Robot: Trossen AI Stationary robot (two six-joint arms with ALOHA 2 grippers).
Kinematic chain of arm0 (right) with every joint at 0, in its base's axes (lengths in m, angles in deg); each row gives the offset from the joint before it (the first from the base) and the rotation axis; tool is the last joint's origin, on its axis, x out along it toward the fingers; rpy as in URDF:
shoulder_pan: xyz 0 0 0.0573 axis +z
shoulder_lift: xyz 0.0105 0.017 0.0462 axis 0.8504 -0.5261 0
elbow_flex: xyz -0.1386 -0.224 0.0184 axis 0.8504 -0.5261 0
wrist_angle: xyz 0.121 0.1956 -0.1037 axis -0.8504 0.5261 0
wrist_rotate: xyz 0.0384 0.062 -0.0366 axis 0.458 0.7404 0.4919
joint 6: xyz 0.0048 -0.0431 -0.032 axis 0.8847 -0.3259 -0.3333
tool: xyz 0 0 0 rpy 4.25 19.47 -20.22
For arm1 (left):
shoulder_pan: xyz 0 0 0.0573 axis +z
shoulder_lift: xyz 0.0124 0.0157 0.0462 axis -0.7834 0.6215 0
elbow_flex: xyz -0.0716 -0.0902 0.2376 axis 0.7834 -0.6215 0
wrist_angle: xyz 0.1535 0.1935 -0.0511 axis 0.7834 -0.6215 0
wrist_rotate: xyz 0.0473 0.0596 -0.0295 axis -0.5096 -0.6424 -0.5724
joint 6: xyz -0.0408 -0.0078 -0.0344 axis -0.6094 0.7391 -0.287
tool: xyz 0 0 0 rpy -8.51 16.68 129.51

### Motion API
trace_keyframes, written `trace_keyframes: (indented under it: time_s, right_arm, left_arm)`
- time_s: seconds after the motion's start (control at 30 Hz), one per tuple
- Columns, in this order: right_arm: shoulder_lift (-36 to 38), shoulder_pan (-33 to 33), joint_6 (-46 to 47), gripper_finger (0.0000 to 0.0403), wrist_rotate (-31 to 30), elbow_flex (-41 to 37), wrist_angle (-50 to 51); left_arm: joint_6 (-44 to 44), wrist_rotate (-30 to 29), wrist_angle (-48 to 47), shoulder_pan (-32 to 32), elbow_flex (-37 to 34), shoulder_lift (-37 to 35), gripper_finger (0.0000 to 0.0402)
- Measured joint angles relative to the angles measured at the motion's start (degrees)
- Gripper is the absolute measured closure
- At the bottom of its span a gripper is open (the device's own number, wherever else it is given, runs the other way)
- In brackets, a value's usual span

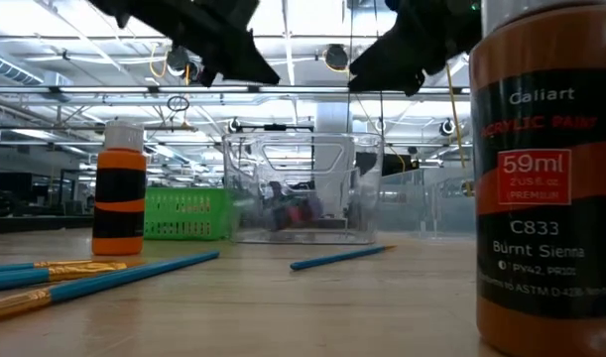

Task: Pick & Place Paint Supplies
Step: Put the orange paint bottle into the transparent bin

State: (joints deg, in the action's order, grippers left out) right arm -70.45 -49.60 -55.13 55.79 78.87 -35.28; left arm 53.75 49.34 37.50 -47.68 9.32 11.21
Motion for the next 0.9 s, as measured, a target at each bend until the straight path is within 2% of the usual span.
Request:
trace_keyframes:
  time_s: [0.17,0.37,0.47,0.57,0.7,0.8,0.9]
  right_arm:
    - [0.69,-0.79,-1.84,0.0204,-0.23,-3.67,-9.32]
    - [0.62,-1.53,-2.38,0.0202,-0.16,-3.98,-10.50]
    - [0.62,-1.54,-3.14,0.0203,-0.18,-3.98,-10.60]
    - [0.62,-1.54,-3.63,0.0204,-0.18,-3.98,-10.47]
    - [0.62,-1.54,-3.64,0.0202,-0.18,-3.98,-10.36]
    - [0.62,-1.54,-3.63,0.0203,-0.18,-3.98,-9.90]
    - [0.61,-1.54,-3.64,0.0206,-0.18,-3.98,-9.63]
  left_arm:
    - [-0.73,2.04,1.78,1.74,-1.45,0.07,0.0388]
    - [-1.69,2.89,3.34,1.49,-1.32,0.04,0.0377]
    - [-3.24,5.21,0.41,1.55,-0.31,0.05,0.0369]
    - [-2.95,8.96,-4.57,1.27,2.02,0.07,0.0335]
    - [-2.96,19.12,-15.91,-1.36,7.52,-0.53,0.0264]
    - [-2.52,27.37,-25.57,-6.01,11.23,-0.55,0.0213]
    - [-2.40,28.82,-33.52,-12.26,12.47,-0.47,0.0175]
